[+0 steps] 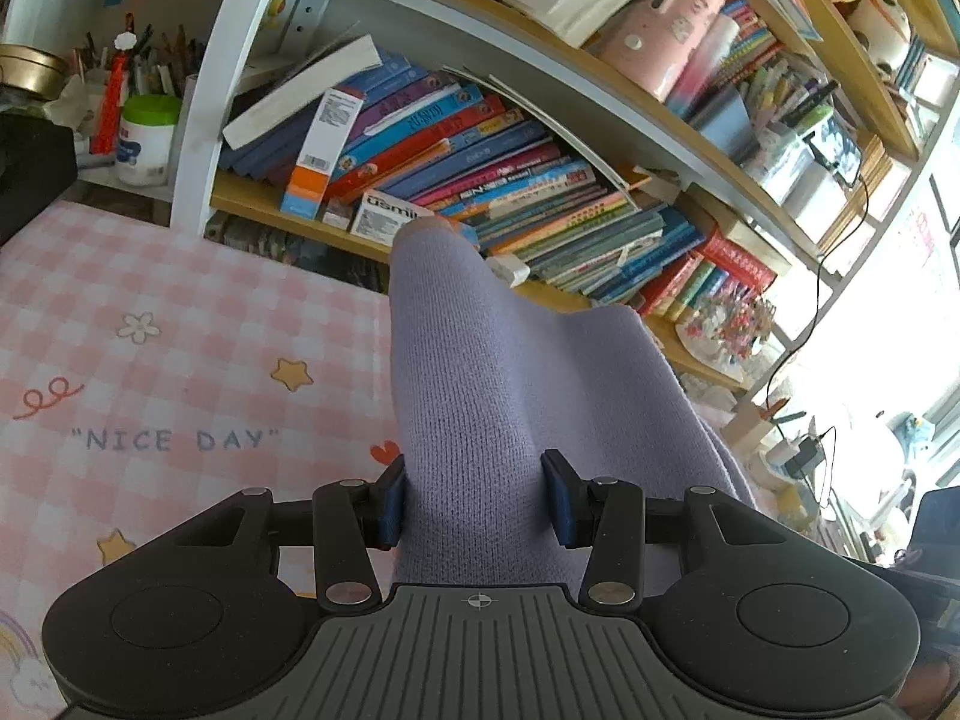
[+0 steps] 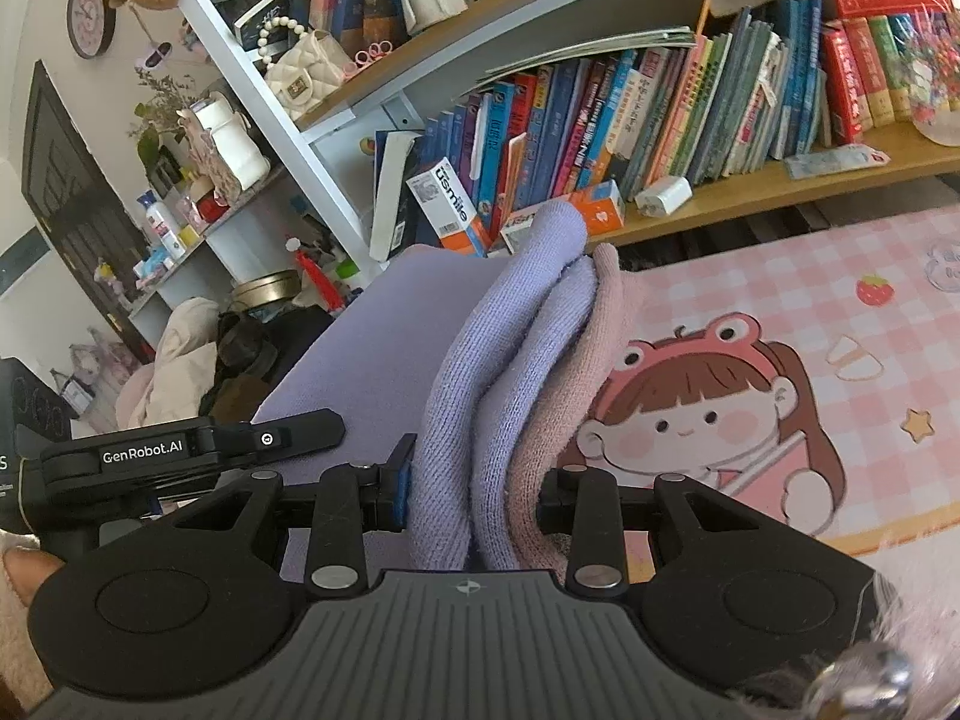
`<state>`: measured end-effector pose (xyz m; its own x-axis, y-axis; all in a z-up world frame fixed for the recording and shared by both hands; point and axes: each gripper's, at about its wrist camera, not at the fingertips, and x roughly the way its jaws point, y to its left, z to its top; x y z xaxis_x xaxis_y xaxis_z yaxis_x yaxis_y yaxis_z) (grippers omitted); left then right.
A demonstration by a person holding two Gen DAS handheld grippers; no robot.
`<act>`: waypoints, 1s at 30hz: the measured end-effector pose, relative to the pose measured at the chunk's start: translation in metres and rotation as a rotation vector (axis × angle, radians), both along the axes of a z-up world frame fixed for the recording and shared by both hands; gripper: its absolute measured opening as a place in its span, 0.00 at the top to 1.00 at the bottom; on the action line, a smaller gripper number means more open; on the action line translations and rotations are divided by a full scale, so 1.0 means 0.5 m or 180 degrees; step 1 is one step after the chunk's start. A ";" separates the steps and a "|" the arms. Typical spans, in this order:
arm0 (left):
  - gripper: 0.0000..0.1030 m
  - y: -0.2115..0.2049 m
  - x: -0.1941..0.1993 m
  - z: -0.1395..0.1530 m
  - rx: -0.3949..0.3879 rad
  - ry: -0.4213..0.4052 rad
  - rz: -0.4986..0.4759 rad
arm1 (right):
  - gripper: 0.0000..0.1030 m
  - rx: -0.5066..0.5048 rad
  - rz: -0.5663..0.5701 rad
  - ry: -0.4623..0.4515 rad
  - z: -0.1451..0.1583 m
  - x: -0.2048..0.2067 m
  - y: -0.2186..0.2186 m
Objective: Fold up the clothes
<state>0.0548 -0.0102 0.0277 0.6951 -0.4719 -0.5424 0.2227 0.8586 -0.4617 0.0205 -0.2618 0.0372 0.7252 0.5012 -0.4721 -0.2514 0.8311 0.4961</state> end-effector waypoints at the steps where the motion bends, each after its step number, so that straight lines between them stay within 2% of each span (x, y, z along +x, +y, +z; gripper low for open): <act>1: 0.58 0.007 0.007 -0.001 -0.0009 -0.0002 -0.0007 | 0.70 -0.0017 -0.0004 -0.0011 0.001 0.005 0.007; 14: 0.58 0.106 0.111 -0.024 -0.0097 -0.0053 -0.0084 | 0.70 -0.0210 0.0011 -0.0088 0.008 0.110 0.110; 22: 0.58 0.147 0.203 -0.063 -0.0044 -0.0003 -0.0190 | 0.70 -0.0341 -0.0024 -0.0023 -0.028 0.192 0.158; 30: 0.58 0.192 0.276 -0.120 -0.0015 -0.0019 -0.0054 | 0.70 -0.0481 0.0071 0.0005 -0.078 0.297 0.206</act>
<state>0.1926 0.0856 -0.0322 0.6902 -0.4863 -0.5358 0.2401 0.8525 -0.4644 0.1691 -0.1587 -0.0019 0.7139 0.4402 -0.5446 -0.2698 0.8905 0.3663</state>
